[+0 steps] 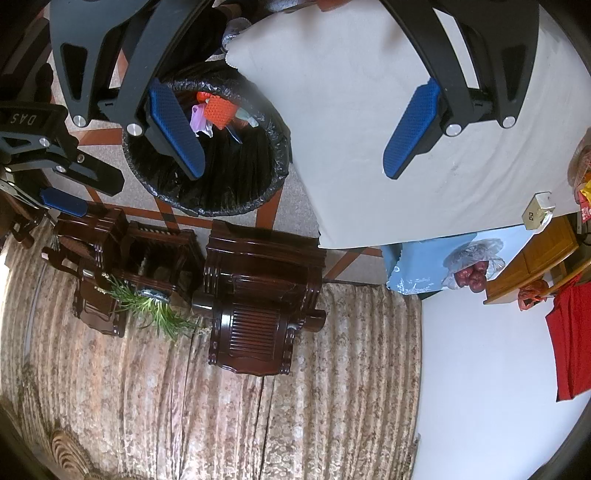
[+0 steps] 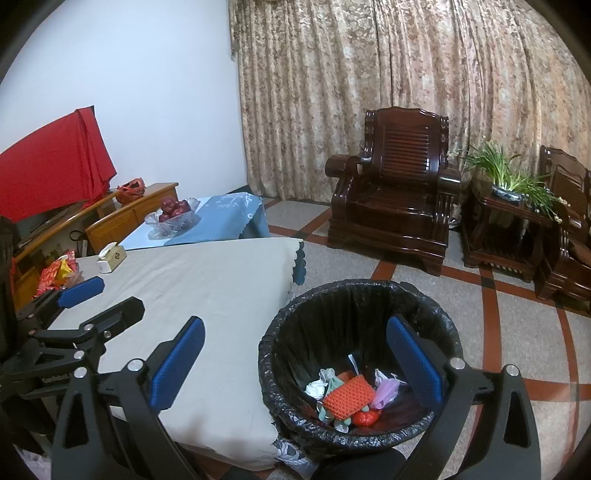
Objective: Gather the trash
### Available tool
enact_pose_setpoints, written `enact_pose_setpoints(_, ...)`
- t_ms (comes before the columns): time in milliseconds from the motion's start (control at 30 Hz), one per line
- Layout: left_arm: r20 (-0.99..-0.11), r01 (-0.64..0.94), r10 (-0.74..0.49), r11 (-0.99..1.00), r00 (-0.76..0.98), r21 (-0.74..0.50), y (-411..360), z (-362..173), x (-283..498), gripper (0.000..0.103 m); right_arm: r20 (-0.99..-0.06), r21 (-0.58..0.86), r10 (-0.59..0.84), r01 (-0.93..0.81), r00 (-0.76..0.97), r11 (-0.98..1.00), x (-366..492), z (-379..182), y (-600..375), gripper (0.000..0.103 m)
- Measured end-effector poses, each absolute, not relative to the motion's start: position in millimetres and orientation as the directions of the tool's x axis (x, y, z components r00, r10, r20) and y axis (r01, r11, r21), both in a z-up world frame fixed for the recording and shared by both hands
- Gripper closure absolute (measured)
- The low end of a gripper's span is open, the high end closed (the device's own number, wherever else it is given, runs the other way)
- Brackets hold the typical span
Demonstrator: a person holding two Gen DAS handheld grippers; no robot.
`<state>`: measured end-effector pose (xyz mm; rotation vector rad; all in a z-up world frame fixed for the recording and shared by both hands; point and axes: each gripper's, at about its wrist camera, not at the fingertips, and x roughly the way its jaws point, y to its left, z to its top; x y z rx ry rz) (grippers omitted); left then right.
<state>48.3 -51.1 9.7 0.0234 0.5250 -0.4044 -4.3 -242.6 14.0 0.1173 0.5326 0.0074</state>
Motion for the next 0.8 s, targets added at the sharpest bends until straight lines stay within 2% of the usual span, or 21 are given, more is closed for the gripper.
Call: enact_pose_setpoints(800,-0.502,0.385,-0.372,0.919,0.781,-0.082,-43.3,2.8,41.6,0.008,-0.515,0.117,0.039,0.025,0.856,0.993,-6.7,2.7,-243.6,0.006)
